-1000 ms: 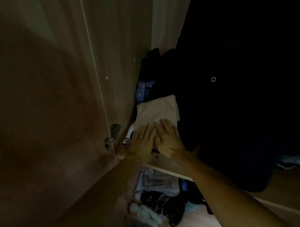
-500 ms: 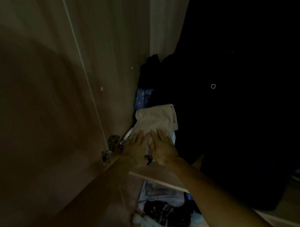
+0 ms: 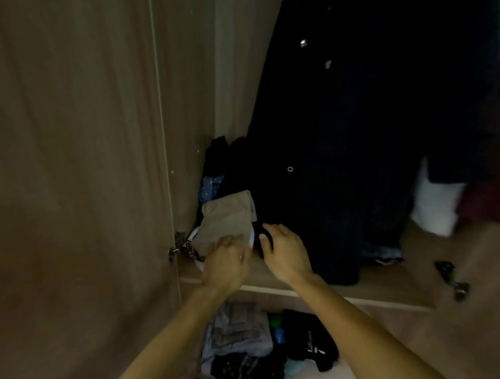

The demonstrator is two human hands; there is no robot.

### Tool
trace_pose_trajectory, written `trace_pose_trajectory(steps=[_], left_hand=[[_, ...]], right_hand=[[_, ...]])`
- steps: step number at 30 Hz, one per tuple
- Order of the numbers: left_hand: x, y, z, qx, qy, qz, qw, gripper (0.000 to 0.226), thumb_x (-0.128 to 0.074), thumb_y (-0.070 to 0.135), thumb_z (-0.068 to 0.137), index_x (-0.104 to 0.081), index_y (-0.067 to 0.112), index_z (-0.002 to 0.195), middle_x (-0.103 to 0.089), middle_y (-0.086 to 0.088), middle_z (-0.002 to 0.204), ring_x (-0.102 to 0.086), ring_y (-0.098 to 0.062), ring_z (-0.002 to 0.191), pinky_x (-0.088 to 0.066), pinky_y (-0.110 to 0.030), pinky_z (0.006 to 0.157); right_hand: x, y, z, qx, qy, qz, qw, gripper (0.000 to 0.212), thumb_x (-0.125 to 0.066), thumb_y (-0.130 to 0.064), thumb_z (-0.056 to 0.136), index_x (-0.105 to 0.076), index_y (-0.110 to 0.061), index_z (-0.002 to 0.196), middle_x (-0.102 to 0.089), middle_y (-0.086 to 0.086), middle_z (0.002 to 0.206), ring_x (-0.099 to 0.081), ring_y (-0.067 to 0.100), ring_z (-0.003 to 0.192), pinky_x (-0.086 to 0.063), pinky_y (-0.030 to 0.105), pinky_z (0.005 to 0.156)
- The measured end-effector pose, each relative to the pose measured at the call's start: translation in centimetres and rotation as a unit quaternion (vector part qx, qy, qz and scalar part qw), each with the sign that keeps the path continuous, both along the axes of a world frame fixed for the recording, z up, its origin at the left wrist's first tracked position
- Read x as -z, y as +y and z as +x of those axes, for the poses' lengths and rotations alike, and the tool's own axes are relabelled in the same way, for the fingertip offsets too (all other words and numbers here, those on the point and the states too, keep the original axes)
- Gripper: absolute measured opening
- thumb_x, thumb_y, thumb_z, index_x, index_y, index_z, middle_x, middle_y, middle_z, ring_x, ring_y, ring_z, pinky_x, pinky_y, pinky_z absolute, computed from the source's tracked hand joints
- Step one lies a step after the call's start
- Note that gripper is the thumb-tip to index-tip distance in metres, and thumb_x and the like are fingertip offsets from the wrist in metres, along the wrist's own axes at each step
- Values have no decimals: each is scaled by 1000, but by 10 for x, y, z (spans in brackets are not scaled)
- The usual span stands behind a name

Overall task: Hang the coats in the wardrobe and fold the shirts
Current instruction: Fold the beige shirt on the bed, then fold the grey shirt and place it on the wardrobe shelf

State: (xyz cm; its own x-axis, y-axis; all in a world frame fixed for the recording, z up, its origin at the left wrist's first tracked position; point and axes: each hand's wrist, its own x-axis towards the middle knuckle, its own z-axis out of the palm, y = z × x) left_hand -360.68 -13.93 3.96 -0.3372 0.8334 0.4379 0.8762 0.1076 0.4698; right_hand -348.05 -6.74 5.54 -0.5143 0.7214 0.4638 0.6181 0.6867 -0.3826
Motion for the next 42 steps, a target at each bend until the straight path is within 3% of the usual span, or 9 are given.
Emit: trace_pose_trajectory(steps=[4,9,20,26,30,38,42], left_hand=[[-11,-30,33,47,20,40,998,38,-39,38,98,-62,8,105,-65,-16,91,-60,-31,81,-42,-36,65],[-28,-59,87,113,0,66,991,41,-38,37,100,-59,11,123,-63,-10,119,-60,-27,104,-48,-34,84],[-39,-154,244,230,-30,50,971,38,-38,35,100,-57,16,126,-59,-6,123,-59,-26,106,-47,-36,86],[-31,-248,357,337,-32,28,941,36,-36,34,100,-58,16,122,-60,-8,122,-56,-30,109,-45,-37,89],[-24,-304,441,420,-27,24,907,40,-37,35,98,-59,12,123,-62,-10,123,-56,-29,112,-43,-34,94],[4,-398,589,569,-15,-2,822,48,-33,44,93,-61,15,118,-64,-9,117,-59,-27,107,-45,-32,90],[27,-438,659,647,-20,-41,761,34,-39,37,99,-62,16,112,-64,-6,113,-58,-22,102,-37,-23,80]], right_hand=[[-18,-33,50,55,-1,32,998,40,-40,-34,99,-52,-15,133,-58,5,129,-55,22,115,-43,33,96],[-39,-75,117,118,6,50,992,40,-40,-37,99,-52,-18,133,-58,2,129,-57,21,113,-46,34,92],[-51,-219,277,231,19,73,970,39,-41,-34,98,-54,-18,131,-59,5,127,-57,26,111,-44,34,89],[-38,-341,390,303,-3,71,950,28,-41,-29,97,-59,-15,113,-63,11,109,-62,32,90,-50,40,73],[-27,-426,468,407,14,68,911,31,-46,-31,96,-59,-16,119,-63,12,115,-62,35,96,-51,41,78],[11,-576,603,568,37,24,822,36,-44,-33,97,-56,-17,127,-59,8,124,-60,29,103,-48,39,87],[34,-643,652,640,43,-2,768,37,-42,-33,98,-56,-17,128,-56,5,129,-58,25,110,-45,34,91]])
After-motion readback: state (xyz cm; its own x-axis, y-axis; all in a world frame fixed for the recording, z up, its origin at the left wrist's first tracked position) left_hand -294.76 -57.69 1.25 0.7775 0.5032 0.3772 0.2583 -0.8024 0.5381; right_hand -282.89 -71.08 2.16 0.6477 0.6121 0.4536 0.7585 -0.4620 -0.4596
